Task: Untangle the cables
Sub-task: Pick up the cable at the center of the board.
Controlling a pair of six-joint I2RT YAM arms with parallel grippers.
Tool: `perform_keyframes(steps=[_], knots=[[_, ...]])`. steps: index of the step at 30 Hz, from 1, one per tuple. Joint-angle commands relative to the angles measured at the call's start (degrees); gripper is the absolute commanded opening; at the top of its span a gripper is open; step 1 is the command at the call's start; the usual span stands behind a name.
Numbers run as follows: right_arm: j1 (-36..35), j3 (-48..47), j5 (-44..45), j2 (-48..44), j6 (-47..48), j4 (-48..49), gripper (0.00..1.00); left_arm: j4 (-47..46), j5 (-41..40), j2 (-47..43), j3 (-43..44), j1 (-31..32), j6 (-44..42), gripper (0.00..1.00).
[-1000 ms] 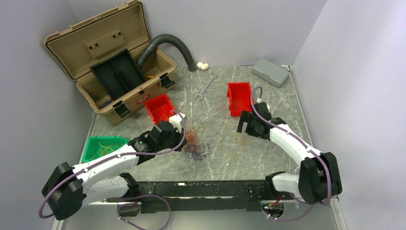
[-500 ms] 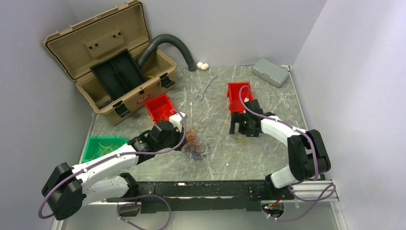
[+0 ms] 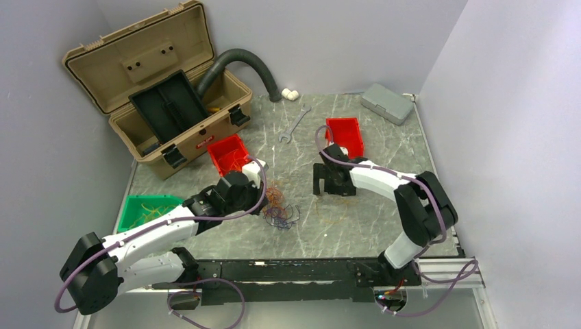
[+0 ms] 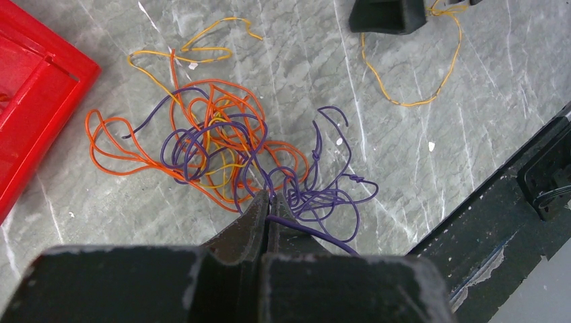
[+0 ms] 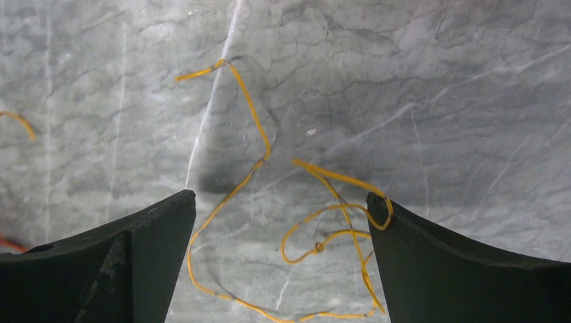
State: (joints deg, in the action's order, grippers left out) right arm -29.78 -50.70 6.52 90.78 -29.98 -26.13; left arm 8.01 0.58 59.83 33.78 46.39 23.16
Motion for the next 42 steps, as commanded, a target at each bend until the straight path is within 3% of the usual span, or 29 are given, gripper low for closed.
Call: perform_keyframes(steps=[1, 11, 16, 18, 22, 24, 26, 27, 36, 42], knots=[[-2.25, -3.23, 8.05, 3.43, -5.75, -3.79, 1.00, -1.53, -0.40, -0.56, 1.70, 0.22, -0.93, 0.00], [-5.38, -3.31, 10.38, 5.28, -9.29, -5.77, 1.00, -0.64, -0.40, -1.93, 1.14, 0.26, -1.35, 0.00], [-5.38, 0.06, 8.56, 2.89, -9.39, -4.56, 0.87, -0.81, -1.93, -2.33, 0.49, 0.23, -0.97, 0.00], [-5.37, 0.31, 8.27, 3.26, -8.94, -4.79, 0.75, -1.13, -1.66, -2.34, 0.09, 0.28, -0.81, 0.00], [-5.35, 0.03, 8.60, 3.60, -8.18, -5.25, 0.37, -0.98, -1.68, -2.09, 0.35, 0.26, -0.83, 0.00], [-5.38, -0.49, 9.64, 2.96, -7.33, -5.82, 0.24, -0.76, -1.87, -2.10, 0.57, 0.20, -0.96, 0.00], [-5.23, -1.70, 11.14, 2.62, -6.59, -7.05, 0.03, -0.52, -1.95, -1.99, 0.86, 0.25, -1.09, 0.00], [-5.27, -2.43, 11.84, 2.38, -6.16, -7.74, 0.00, -0.34, -1.95, -1.95, 1.11, 0.22, -1.17, 0.00], [-4.89, -5.62, 11.46, -9.91, -1.55, -6.99, 0.00, 0.18, -1.98, -1.50, 1.59, 0.25, -0.75, 0.00], [-0.77, -10.52, 10.61, -17.14, 2.72, -6.98, 0.00, -0.33, -1.12, -0.50, 2.12, 0.34, -0.25, 0.00]])
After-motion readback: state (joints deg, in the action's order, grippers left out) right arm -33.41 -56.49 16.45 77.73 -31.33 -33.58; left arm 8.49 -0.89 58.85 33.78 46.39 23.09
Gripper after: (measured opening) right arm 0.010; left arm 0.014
